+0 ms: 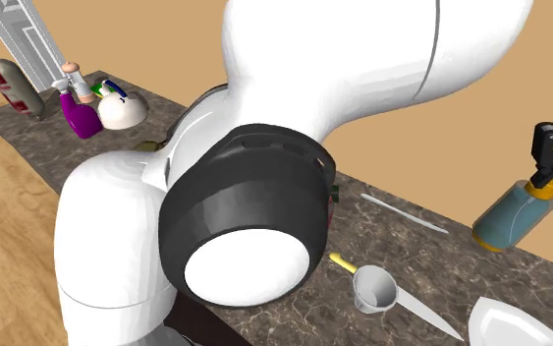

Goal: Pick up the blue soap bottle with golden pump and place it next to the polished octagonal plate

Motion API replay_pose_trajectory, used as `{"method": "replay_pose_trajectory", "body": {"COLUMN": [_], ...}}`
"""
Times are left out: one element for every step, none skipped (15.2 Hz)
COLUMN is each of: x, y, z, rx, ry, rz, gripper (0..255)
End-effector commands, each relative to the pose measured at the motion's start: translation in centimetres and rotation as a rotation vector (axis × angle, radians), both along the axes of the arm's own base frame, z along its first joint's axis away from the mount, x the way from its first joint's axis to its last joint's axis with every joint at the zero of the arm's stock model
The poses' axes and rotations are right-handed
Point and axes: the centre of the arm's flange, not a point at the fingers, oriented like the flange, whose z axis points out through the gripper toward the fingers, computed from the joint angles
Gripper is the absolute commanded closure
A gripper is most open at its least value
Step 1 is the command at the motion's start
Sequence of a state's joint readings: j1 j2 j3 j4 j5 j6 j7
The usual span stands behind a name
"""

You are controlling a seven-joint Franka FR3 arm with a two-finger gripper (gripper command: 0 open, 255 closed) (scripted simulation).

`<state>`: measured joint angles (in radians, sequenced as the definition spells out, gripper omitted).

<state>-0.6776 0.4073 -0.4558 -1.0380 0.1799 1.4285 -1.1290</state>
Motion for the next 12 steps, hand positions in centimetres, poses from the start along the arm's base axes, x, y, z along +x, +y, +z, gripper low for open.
{"method": "replay_pose_trajectory", "body": {"x": [0.0,0.0,0.0,0.0,0.0,0.0,0.0,0.0,0.0,0.0,0.0,0.0], "y": [0.1,0.1,0.1,0.1,0.1,0.1,0.1,0.1,0.1,0.1,0.1,0.1], "z": [-1.3,-1.8,-2.3,-2.9,-3.4,-3.9,-4.4,-5.0,-5.5,-6.0,-6.6,-7.1], "rx": [0.000,0.000,0.000,0.000,0.000,0.000,0.000,0.000,0.000,0.000,0.000,0.000], "ry": [0.000,0.000,0.000,0.000,0.000,0.000,0.000,0.000,0.000,0.000,0.000,0.000], "rz": [0.000,0.000,0.000,0.000,0.000,0.000,0.000,0.000,0.000,0.000,0.000,0.000], "gripper": [255,255,255,255,255,255,255,255,255,255,255,255]}}
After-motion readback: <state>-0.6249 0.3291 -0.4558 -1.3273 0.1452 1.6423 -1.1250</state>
